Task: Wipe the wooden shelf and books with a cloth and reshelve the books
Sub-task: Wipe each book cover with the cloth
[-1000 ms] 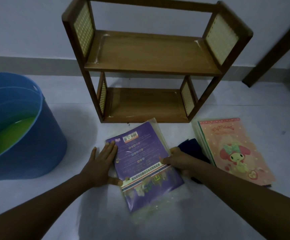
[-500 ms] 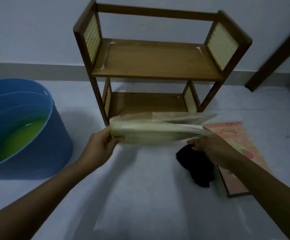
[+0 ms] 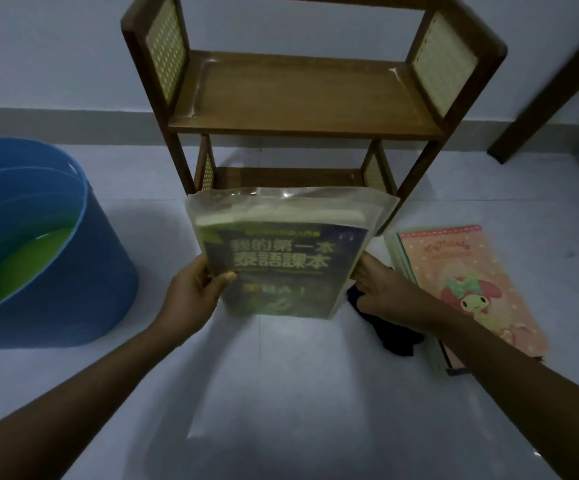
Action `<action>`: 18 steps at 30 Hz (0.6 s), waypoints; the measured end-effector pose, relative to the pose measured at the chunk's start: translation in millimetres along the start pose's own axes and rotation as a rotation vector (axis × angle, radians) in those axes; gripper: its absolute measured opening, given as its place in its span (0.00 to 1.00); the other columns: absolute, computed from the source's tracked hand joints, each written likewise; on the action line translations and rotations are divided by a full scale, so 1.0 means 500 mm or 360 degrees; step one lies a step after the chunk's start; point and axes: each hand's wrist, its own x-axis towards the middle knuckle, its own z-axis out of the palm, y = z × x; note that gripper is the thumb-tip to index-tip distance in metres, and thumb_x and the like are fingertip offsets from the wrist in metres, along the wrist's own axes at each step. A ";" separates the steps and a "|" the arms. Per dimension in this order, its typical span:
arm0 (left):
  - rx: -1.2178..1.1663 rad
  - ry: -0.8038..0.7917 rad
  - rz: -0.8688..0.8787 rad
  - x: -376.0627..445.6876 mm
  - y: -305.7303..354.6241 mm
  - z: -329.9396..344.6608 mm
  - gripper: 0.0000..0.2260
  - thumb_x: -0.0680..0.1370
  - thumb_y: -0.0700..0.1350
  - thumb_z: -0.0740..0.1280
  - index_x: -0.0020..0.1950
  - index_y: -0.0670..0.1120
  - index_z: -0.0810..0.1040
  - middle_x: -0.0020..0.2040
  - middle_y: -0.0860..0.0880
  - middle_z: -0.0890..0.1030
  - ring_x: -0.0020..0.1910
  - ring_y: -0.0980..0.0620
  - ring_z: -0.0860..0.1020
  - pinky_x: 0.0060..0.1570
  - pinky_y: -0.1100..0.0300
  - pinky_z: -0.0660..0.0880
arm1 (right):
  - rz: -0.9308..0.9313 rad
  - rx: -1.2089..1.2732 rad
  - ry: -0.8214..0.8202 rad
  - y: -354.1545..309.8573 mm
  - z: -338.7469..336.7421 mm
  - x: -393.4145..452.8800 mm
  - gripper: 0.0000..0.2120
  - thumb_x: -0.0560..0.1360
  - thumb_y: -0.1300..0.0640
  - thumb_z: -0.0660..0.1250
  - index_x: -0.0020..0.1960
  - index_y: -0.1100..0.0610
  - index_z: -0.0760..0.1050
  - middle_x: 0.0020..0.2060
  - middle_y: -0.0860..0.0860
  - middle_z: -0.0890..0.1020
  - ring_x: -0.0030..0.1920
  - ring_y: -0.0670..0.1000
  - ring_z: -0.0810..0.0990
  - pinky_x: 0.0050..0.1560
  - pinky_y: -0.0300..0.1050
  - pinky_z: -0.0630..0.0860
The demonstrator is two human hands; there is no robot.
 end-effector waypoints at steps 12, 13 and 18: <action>0.0226 0.0019 0.0086 -0.007 0.018 0.010 0.11 0.77 0.42 0.67 0.54 0.57 0.73 0.49 0.57 0.80 0.49 0.57 0.79 0.45 0.68 0.72 | -0.0141 -0.0273 0.0731 0.000 0.044 0.026 0.05 0.79 0.62 0.62 0.54 0.56 0.72 0.45 0.50 0.79 0.45 0.46 0.78 0.41 0.24 0.71; 0.0269 0.0048 0.0098 0.001 0.028 0.004 0.10 0.77 0.41 0.67 0.55 0.54 0.73 0.50 0.54 0.80 0.49 0.54 0.79 0.44 0.67 0.72 | -0.0171 -0.0203 0.0756 -0.003 0.040 0.033 0.07 0.79 0.62 0.62 0.57 0.58 0.72 0.49 0.50 0.79 0.50 0.49 0.79 0.46 0.27 0.72; 0.0167 -0.0174 -0.0152 0.034 0.076 -0.024 0.07 0.77 0.43 0.68 0.51 0.55 0.75 0.50 0.51 0.83 0.48 0.51 0.82 0.40 0.54 0.83 | -0.0133 0.0080 0.0717 0.007 0.021 0.051 0.13 0.77 0.53 0.63 0.59 0.55 0.68 0.56 0.52 0.81 0.56 0.52 0.81 0.53 0.53 0.79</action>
